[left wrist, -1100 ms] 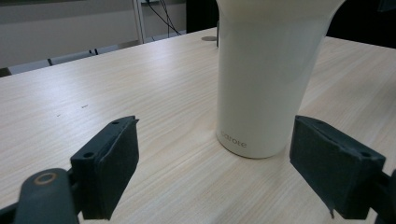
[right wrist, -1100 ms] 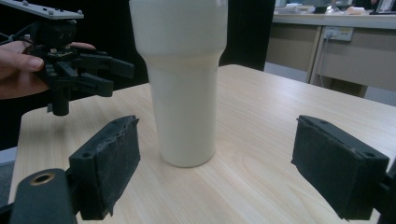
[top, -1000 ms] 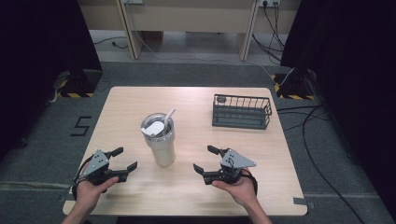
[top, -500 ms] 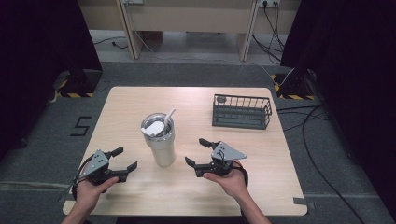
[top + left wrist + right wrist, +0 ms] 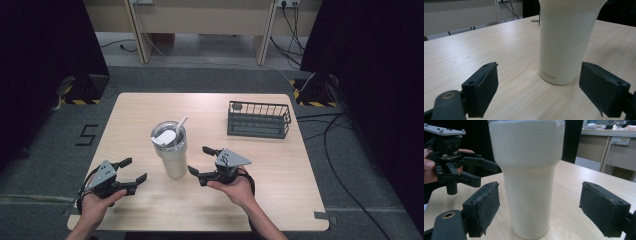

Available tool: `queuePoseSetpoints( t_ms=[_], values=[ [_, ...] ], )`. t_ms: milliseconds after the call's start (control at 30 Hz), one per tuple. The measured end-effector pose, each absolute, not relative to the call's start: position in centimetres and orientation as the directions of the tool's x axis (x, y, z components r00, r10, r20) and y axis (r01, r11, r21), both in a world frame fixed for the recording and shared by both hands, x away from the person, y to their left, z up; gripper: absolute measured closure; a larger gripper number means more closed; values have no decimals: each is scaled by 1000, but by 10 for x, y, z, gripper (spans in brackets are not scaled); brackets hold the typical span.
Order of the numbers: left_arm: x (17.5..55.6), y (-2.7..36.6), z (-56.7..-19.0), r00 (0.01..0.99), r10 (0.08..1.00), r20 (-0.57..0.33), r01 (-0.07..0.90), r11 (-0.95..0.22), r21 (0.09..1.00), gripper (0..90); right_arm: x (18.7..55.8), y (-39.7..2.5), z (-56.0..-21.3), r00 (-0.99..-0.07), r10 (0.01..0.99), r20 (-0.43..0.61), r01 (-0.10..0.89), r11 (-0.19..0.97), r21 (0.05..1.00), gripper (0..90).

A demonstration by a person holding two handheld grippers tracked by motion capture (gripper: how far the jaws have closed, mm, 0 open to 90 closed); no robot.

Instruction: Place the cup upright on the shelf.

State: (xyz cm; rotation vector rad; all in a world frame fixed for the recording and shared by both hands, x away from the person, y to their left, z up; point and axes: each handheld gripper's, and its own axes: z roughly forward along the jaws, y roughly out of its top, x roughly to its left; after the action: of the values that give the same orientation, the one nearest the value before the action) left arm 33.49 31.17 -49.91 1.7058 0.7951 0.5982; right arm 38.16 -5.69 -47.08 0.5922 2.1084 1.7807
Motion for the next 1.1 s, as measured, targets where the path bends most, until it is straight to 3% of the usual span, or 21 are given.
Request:
queuePoseSetpoints(
  t_ms=[1100],
  values=[
    [335,314,-498,646,763,-10,204,-160,966,152,412,5,-486,-886,463,20,114,174,978,126]
  ],
)
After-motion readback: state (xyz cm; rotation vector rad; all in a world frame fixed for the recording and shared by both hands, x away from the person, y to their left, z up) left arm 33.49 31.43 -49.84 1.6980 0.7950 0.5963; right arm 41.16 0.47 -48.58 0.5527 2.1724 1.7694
